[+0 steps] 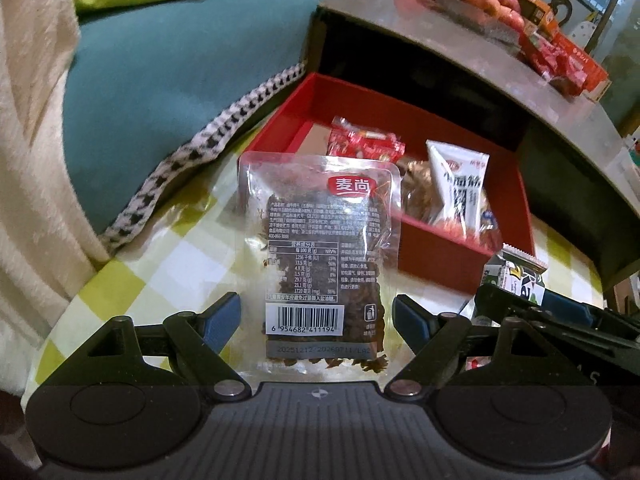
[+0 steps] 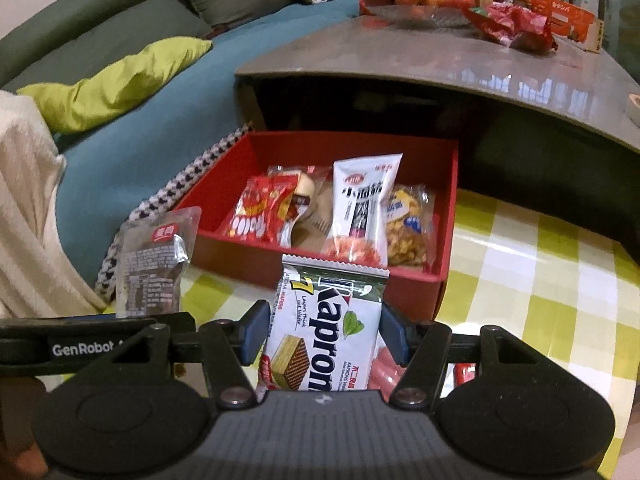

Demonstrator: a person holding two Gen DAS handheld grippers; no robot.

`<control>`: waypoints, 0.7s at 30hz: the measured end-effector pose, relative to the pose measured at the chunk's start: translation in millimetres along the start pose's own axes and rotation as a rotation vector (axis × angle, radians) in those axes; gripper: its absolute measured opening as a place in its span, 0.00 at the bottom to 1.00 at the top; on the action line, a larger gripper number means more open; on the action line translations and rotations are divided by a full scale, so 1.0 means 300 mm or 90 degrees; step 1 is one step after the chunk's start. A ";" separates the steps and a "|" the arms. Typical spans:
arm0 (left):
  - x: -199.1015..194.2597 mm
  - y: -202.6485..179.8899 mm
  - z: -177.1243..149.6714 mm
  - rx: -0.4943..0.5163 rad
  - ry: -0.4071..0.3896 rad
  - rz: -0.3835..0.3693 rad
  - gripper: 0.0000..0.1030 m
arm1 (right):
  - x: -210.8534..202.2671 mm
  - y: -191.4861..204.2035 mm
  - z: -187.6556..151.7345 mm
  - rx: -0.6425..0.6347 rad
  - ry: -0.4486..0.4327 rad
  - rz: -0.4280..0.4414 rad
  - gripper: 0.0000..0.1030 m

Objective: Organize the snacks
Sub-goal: 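Carry the jerky bag with the left gripper while the right gripper carries the Kapron wafer toward the red box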

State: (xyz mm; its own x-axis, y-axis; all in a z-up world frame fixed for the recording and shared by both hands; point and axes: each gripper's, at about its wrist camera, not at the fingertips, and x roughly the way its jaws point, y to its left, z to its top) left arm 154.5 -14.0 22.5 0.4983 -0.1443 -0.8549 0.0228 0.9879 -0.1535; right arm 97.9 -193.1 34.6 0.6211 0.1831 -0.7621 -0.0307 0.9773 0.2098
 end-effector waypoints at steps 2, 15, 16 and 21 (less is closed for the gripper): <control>-0.002 -0.006 0.018 -0.001 -0.006 -0.005 0.84 | -0.004 -0.006 0.021 0.001 -0.008 0.000 0.69; 0.066 -0.098 0.174 0.025 -0.040 -0.009 0.84 | 0.042 -0.073 0.159 0.014 -0.047 -0.027 0.69; 0.073 -0.102 0.185 0.028 -0.041 -0.007 0.84 | 0.050 -0.077 0.168 0.014 -0.048 -0.028 0.69; 0.114 -0.123 0.225 0.036 -0.042 -0.005 0.84 | 0.093 -0.095 0.206 0.013 -0.050 -0.038 0.69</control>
State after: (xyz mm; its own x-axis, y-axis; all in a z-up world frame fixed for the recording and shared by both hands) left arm 229.2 -51.6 32.2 0.5533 -0.1499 -0.8194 0.0754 0.9886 -0.1300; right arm 164.6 -222.4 45.3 0.6806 0.1152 -0.7236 0.0240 0.9835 0.1792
